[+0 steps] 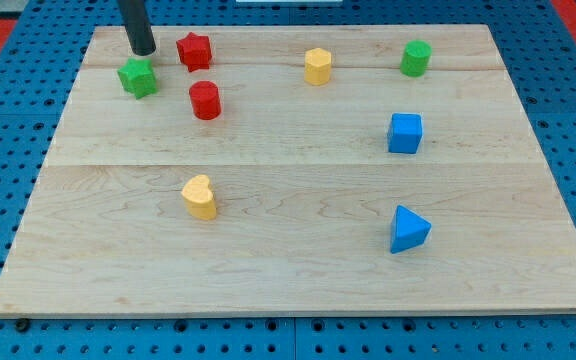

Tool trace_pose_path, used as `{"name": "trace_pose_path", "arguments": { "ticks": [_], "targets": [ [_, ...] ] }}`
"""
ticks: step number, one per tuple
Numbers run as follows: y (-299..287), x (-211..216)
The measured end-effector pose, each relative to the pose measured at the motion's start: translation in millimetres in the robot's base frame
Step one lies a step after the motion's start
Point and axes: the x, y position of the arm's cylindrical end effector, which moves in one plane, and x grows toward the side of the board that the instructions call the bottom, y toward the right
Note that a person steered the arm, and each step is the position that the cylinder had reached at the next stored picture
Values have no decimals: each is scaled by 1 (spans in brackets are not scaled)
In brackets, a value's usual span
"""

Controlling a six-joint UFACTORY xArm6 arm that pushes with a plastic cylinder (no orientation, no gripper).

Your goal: Push the red star diagonally top right to the red circle

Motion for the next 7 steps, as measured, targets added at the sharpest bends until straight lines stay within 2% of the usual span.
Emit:
{"name": "trace_pose_path", "arguments": {
  "ticks": [3,5,6,7],
  "targets": [
    [-11,-6],
    [22,-8],
    [77,-4],
    [81,-5]
  ]
}}
